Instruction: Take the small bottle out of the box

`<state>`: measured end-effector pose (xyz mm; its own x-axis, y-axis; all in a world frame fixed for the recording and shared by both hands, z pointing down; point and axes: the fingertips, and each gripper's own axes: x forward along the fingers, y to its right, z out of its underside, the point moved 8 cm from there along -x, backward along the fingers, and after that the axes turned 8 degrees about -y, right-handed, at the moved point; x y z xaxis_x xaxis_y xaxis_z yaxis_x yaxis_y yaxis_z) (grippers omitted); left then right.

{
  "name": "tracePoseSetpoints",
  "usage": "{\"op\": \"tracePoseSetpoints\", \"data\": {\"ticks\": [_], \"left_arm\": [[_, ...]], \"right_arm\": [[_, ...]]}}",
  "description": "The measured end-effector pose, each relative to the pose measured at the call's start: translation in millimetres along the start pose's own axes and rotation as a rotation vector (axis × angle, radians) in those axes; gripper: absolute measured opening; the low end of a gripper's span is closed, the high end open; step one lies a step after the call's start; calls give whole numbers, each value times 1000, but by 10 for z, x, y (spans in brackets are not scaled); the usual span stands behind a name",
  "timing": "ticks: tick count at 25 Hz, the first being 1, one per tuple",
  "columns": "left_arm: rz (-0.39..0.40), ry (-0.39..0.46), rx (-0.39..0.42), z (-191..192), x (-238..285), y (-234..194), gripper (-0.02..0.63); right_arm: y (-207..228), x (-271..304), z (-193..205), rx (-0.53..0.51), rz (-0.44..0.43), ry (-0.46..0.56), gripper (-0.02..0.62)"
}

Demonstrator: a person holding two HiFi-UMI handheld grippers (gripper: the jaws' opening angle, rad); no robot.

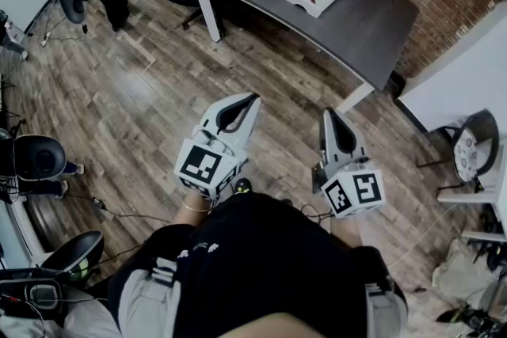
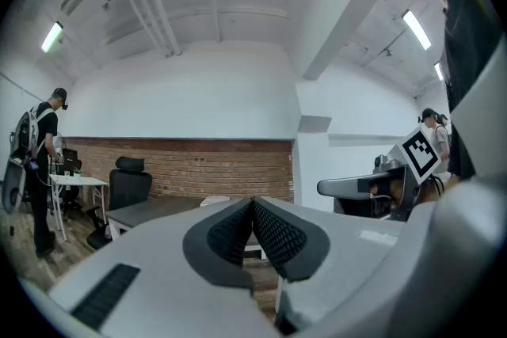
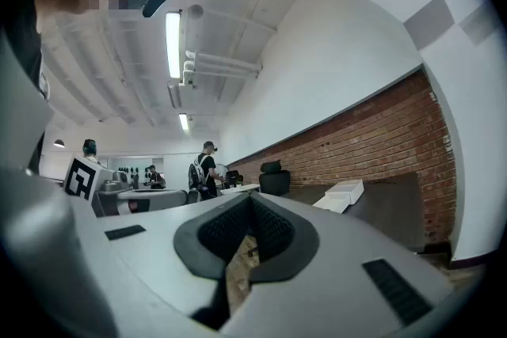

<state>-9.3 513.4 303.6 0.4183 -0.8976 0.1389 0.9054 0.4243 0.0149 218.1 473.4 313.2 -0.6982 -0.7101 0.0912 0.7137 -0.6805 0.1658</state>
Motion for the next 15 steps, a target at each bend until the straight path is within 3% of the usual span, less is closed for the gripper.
{"op": "tracePoseSetpoints", "data": {"ticks": [15], "left_arm": [[-3, 14, -34, 73, -220, -260, 5]], "right_arm": [[-185, 108, 25, 45, 34, 24, 0]]}}
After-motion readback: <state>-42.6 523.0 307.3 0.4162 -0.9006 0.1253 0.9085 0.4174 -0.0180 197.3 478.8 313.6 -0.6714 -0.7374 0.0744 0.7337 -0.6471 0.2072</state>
